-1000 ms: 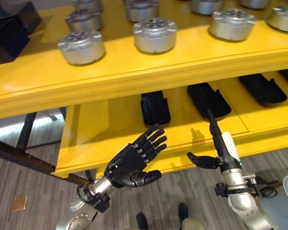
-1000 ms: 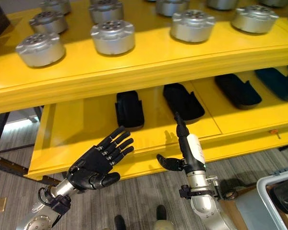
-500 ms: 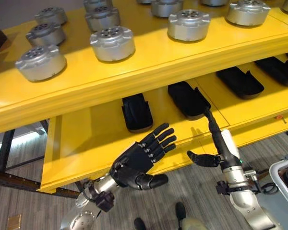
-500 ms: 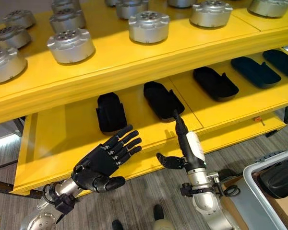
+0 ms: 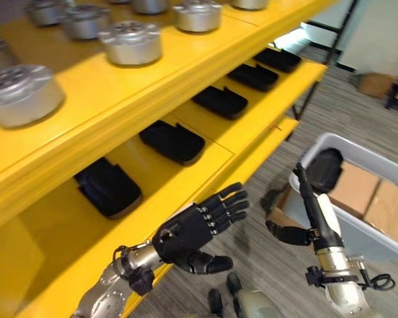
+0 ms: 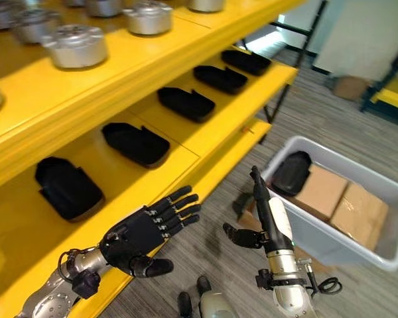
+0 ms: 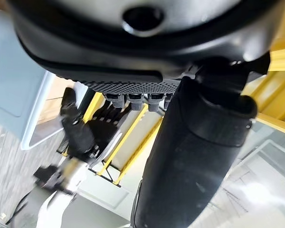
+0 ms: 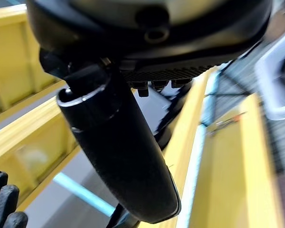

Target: Move parts from the plastic box to the shelf.

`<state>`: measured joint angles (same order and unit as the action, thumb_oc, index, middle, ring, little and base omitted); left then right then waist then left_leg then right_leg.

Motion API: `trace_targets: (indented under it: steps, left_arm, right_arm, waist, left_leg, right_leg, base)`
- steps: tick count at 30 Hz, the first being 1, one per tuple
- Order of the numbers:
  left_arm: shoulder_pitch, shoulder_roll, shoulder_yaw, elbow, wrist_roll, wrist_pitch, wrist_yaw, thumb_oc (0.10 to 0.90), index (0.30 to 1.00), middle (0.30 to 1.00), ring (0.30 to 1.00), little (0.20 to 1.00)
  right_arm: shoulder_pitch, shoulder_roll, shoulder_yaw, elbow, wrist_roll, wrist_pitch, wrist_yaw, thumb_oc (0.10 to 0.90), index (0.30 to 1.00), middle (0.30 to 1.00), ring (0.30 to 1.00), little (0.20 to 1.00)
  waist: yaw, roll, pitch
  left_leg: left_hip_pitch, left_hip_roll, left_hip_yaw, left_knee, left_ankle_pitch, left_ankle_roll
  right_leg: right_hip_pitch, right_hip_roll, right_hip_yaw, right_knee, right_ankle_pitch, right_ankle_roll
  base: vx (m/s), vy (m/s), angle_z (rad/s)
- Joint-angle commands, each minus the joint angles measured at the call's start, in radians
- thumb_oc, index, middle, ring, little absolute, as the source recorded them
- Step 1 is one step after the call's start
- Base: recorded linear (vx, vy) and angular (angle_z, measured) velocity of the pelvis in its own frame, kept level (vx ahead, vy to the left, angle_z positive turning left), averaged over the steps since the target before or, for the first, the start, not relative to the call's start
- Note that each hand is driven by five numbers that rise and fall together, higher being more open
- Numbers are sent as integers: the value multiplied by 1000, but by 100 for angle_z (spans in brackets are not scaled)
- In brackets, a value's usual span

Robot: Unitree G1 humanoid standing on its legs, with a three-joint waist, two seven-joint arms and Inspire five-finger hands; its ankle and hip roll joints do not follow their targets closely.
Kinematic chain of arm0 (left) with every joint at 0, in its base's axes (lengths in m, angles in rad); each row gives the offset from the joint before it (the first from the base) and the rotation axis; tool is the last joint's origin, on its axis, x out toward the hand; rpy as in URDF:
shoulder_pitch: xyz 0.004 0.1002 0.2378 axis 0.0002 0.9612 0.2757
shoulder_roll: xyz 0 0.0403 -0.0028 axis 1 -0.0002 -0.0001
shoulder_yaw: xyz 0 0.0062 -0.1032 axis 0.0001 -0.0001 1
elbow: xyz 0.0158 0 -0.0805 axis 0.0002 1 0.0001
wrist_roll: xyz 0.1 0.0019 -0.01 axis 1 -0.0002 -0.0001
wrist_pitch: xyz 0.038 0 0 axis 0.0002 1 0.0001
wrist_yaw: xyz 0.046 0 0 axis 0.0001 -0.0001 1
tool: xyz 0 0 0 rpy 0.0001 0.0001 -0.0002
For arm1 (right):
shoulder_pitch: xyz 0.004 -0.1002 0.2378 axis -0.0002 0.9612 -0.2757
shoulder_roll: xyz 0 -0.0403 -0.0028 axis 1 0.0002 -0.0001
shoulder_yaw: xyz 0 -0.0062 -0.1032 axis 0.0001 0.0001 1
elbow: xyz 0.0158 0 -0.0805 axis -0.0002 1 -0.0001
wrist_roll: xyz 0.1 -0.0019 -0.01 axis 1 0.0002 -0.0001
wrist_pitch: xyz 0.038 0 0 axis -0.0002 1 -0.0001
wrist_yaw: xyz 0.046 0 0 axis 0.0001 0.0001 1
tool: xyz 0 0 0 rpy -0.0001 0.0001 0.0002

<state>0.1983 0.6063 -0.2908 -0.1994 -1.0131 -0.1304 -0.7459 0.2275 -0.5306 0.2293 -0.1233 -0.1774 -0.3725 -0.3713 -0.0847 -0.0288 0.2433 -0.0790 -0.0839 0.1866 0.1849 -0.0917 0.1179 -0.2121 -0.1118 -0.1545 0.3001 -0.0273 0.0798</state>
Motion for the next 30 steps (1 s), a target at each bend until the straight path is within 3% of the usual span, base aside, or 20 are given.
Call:
trace_targets:
  steps: [1, 3, 5, 6, 9, 10, 13, 15, 16, 19, 25, 27, 28, 30]
  left_arm:
    - [-60, -61, 42, -91, -1, -101, -18, 900, 1000, 1000, 1000, 1000]
    - [-60, -66, 30, -51, -7, -123, -60, 900, 1000, 1000, 1000, 1000]
    - [-63, -60, 26, -30, -9, -132, -76, 900, 1000, 1000, 1000, 1000]
    - [-71, -60, 24, -16, -14, -134, -79, 900, 1000, 1000, 1000, 1000]
    - [-85, -70, 26, -26, -12, -117, -48, 900, 1000, 1000, 1000, 1000]
    - [-93, -76, 21, -42, -2, -102, -20, 900, 1000, 1000, 1000, 1000]
    - [-101, -78, 24, -56, -7, -81, -16, 900, 1000, 1000, 1000, 1000]
    - [-99, -76, 26, -57, -9, -79, -17, 900, 1000, 1000, 1000, 1000]
    - [-101, -72, 29, -62, -21, -73, -17, 900, 1000, 1000, 1000, 1000]
    - [-113, -77, 21, -59, -22, -83, -9, 900, 1000, 1000, 1000, 1000]
    - [-161, -97, 6, -44, -37, -94, 24, 900, 1000, 1000, 1000, 1000]
    - [-170, -97, 1, -33, -22, -95, 41, 900, 1000, 1000, 1000, 1000]
    - [-171, -96, 0, -32, -12, -98, 54, 900, 1000, 1000, 1000, 1000]
    - [-178, -95, -4, -34, -13, -103, 78, 900, 1000, 1000, 1000, 1000]
  right_arm:
    - [-180, -41, -30, -41, -7, -109, -63, 900, 1000, 1000, 1000, 1000]
    - [-241, -2, -8, -6, -43, -78, -95, 900, 1000, 1000, 1000, 1000]
    - [-267, 21, 14, -6, -90, -36, -110, 900, 1000, 1000, 1000, 1000]
    - [-271, 20, 14, -14, -89, -16, -104, 900, 1000, 1000, 1000, 1000]
    - [-277, 3, 11, -31, -99, 27, -96, 900, 1000, 1000, 1000, 1000]
    - [-293, -23, 7, -22, -103, 52, -111, 900, 1000, 1000, 1000, 1000]
    - [-304, -53, -3, -6, -136, 86, -137, 900, 1000, 1000, 1000, 1000]
    - [-304, -62, -9, 0, -136, 85, -144, 900, 1000, 1000, 1000, 1000]
    - [-305, -80, -26, 12, -131, 89, -158, 900, 1000, 1000, 1000, 1000]
    - [-301, -89, -37, 24, -142, 85, -172, 900, 1000, 1000, 1000, 1000]
    - [-273, -114, -63, 53, -171, 26, -194, 900, 1000, 1000, 1000, 1000]
    - [-259, -118, -71, 63, -161, 5, -181, 900, 1000, 1000, 1000, 1000]
    - [-255, -118, -74, 67, -160, -2, -169, 900, 1000, 1000, 1000, 1000]
    - [-251, -117, -59, 76, -168, -14, -154, 900, 1000, 1000, 1000, 1000]
  waist:
    - [11, 39, -28]
    - [30, 45, -37]
    - [36, 51, -44]
    - [32, 49, -51]
    - [23, 35, -71]
    - [18, 29, -74]
    - [8, 30, -79]
    - [4, 32, -74]
    - [-7, 34, -71]
    - [-24, 36, -66]
    - [-63, 45, -42]
    - [-75, 46, -36]
    - [-72, 46, -33]
    - [-63, 56, -17]
  left_leg:
    - [156, 67, 26, -178, 10, -66]
    - [182, 97, 91, -192, 11, -69]
    - [206, 124, 128, -205, 14, -82]
    - [213, 137, 136, -214, 22, -90]
    - [226, 183, 176, -214, 26, -125]
    - [227, 207, 184, -212, 32, -144]
    - [227, 248, 216, -204, 43, -170]
    - [230, 260, 219, -197, 43, -176]
    - [230, 288, 230, -180, 49, -185]
    - [225, 313, 233, -157, 60, -195]
    - [156, 406, 225, 44, 176, -236]
    - [139, 405, 213, 123, 161, -249]
    - [113, 385, 206, 145, 166, -228]
    - [61, 313, 166, 182, 126, -194]
  right_leg:
    - [151, 12, 7, -125, -8, 43]
    - [182, -117, -39, -169, 57, 87]
    - [203, -171, -50, -204, 97, 106]
    - [217, -172, -45, -229, 101, 111]
    - [253, -139, -69, -292, 84, 113]
    - [269, -112, -75, -324, 75, 91]
    - [281, -99, -92, -334, 64, 71]
    - [285, -95, -95, -327, 57, 66]
    - [278, -81, -95, -305, 40, 46]
    - [266, -56, -87, -275, 15, 19]
    - [241, 16, -66, -218, -39, -56]
    - [253, 27, -59, -214, -60, -62]
    - [241, 31, -55, -213, -45, -72]
    - [236, 42, -21, -189, -56, -74]
  base:
    - [-50, -176, -132]
    - [14, -226, -22]
    - [110, -260, -33]
    - [156, -322, -54]
    - [205, -456, -43]
    - [219, -600, -63]
    - [147, -400, -45]
    - [119, -285, -19]
    - [135, -314, -22]
    - [131, -311, -17]
    - [108, -295, -14]
    - [123, -242, -16]
    - [41, -232, -23]
    - [58, -141, -36]
